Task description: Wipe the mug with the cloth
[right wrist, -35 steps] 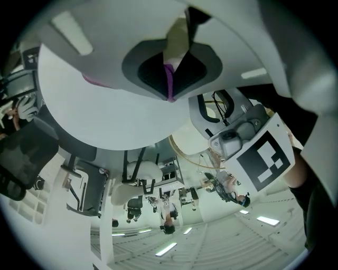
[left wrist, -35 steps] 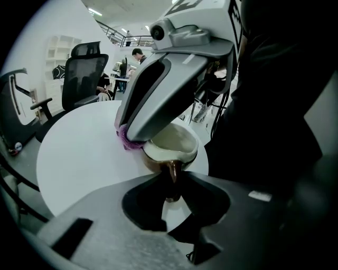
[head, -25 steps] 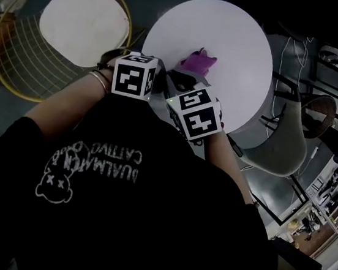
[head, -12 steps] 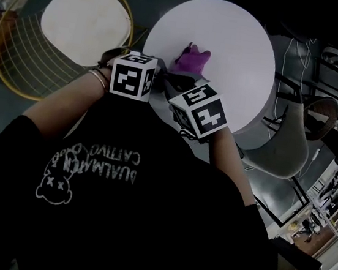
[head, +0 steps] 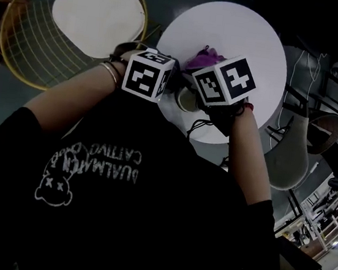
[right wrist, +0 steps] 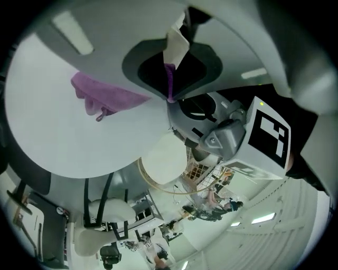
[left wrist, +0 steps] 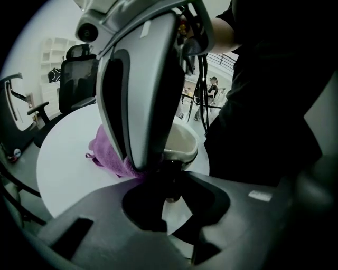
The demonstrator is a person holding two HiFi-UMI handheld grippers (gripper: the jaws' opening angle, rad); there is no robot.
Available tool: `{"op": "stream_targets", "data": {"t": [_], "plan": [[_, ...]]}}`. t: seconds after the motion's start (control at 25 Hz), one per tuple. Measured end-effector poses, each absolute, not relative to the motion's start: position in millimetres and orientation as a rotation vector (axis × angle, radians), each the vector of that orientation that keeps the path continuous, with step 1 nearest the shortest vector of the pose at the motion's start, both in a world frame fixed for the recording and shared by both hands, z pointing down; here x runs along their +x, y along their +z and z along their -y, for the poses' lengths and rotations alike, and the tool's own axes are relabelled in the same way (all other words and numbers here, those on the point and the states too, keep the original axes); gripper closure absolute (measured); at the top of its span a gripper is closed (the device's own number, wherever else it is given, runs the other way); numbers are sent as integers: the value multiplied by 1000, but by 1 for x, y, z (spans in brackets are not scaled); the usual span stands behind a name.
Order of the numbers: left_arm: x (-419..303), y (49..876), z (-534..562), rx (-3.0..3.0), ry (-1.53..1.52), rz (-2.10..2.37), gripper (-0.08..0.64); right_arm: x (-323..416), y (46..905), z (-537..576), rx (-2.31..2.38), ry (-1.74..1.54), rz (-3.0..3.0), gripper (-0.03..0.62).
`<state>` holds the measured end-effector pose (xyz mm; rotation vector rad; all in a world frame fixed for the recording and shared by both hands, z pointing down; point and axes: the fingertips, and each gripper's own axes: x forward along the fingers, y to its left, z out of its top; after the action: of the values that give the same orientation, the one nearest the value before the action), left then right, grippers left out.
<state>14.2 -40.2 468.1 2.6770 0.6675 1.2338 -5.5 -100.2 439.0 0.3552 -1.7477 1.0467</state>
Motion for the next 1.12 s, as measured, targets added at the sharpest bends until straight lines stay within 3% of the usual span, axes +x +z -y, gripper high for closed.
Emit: {"op": "stream_targets", "data": {"t": [1.12], "plan": [[15, 470, 41, 2672, 1232, -587, 480, -3, 477, 112, 254, 1153, 1620, 560]]}}
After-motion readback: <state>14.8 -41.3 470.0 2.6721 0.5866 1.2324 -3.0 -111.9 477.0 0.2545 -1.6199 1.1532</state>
